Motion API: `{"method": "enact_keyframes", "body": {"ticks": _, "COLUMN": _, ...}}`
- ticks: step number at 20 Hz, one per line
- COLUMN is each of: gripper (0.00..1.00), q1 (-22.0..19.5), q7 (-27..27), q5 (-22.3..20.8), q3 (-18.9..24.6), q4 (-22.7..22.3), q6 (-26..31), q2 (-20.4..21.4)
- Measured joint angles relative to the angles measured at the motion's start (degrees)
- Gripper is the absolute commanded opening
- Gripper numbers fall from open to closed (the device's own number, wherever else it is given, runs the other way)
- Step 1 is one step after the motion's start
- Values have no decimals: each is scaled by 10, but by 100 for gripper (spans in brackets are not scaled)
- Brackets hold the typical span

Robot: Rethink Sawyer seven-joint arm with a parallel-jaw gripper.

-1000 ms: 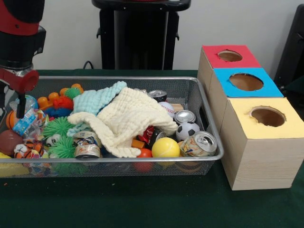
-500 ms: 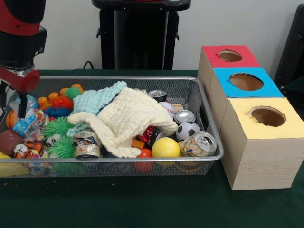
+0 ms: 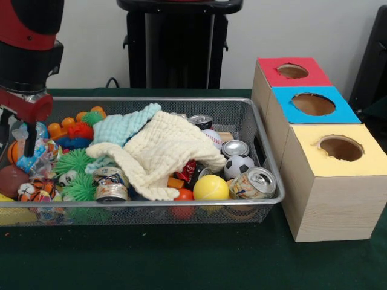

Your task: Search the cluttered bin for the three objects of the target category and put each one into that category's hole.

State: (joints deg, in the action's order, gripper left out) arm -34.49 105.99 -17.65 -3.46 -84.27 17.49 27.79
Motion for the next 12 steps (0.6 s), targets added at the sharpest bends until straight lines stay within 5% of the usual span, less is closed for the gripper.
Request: {"method": "enact_keyframes", "body": {"ticks": 12, "gripper": 100, "q1": 38, "q7": 0, "q5": 0, "q3": -21, "q4": -32, "q6": -94, "q2": -36}}
